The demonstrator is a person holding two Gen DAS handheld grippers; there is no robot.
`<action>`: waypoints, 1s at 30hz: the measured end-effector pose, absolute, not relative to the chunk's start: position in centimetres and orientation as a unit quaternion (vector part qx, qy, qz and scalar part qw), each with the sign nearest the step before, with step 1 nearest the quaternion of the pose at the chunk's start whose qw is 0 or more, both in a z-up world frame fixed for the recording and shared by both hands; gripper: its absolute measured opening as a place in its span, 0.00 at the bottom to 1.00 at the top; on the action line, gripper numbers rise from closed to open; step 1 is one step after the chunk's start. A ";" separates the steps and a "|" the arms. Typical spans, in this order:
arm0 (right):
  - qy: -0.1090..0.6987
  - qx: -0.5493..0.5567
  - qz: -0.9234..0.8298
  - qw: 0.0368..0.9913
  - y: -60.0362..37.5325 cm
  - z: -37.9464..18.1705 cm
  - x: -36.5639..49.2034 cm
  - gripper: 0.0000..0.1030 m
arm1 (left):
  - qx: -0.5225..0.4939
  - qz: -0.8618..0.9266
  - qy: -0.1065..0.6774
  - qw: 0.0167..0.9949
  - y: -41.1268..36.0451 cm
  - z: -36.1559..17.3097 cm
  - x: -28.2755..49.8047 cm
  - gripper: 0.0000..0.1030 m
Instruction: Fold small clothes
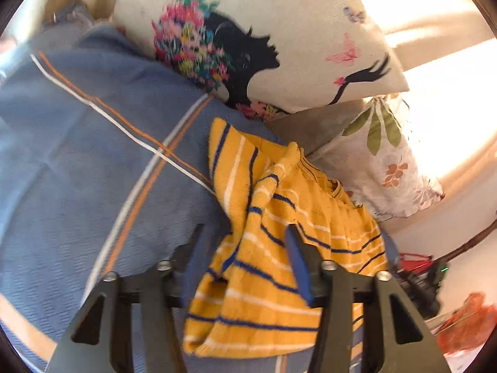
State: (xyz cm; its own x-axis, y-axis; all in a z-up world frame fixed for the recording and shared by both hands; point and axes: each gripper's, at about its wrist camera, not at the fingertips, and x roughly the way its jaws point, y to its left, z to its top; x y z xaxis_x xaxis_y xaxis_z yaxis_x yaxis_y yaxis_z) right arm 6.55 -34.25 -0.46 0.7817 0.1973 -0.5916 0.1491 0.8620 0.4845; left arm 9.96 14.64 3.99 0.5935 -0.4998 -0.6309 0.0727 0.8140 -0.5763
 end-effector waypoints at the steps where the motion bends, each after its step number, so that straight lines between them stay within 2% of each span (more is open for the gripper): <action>1: 0.312 0.250 0.006 0.917 -33.9 0.7 5.7 0.55 | -0.244 -0.165 0.411 0.863 14.8 4.2 9.3 0.64; 2: 0.295 0.232 0.011 0.927 -33.2 2.0 5.0 0.55 | -0.240 -0.164 0.406 0.866 14.8 4.1 8.8 0.70; 4: 0.261 0.200 0.014 0.944 -31.3 4.3 3.7 0.59 | -0.245 -0.167 0.403 0.866 14.8 3.5 8.0 0.74; 7: 0.256 0.185 0.073 0.946 -27.5 6.2 4.4 0.67 | -0.272 -0.181 0.418 0.848 14.4 1.7 7.5 0.74; 9: 0.290 0.172 0.137 0.931 -23.9 6.1 6.1 0.67 | -0.302 -0.196 0.421 0.833 14.1 0.5 7.1 0.74; 10: 0.309 0.166 0.167 0.921 -21.7 5.7 7.1 0.67 | -0.316 -0.209 0.420 0.825 13.9 -0.1 6.9 0.66; 11: 0.330 0.156 0.191 0.911 -19.5 5.3 8.2 0.67 | -0.324 -0.219 0.421 0.818 13.6 -0.5 6.7 0.41; 13: 0.366 0.125 0.228 0.893 -15.1 4.7 10.4 0.67 | -0.333 -0.226 0.424 0.812 13.2 -1.3 6.6 0.10; 21: 0.476 0.000 0.243 0.845 -1.6 2.7 17.1 0.69 | -0.380 -0.229 0.408 0.798 14.1 -3.0 6.3 0.10; 24: 0.498 -0.045 0.209 0.841 1.5 1.3 18.4 0.74 | -0.359 -0.222 0.403 0.812 13.8 -2.5 6.1 0.10; 25: 0.503 -0.056 0.201 0.839 2.3 0.9 18.7 0.79 | -0.348 -0.220 0.400 0.819 13.6 -2.3 5.9 0.10; 28: 0.513 -0.104 0.170 0.835 5.0 0.1 19.6 0.86 | -0.313 -0.214 0.390 0.839 12.9 -1.6 5.3 0.12; 30: 0.514 -0.134 0.159 0.832 6.1 -0.2 19.8 0.88 | -0.305 -0.213 0.389 0.843 12.7 -1.5 5.2 0.12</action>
State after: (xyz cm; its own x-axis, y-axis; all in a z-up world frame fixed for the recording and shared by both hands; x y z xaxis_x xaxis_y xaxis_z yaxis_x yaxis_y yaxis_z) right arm 19.79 6.15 -0.24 0.4206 0.1268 -0.8983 -0.4021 0.9137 -0.0593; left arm 5.17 12.68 -1.45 0.6066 -0.5968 -0.5253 0.1229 0.7231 -0.6797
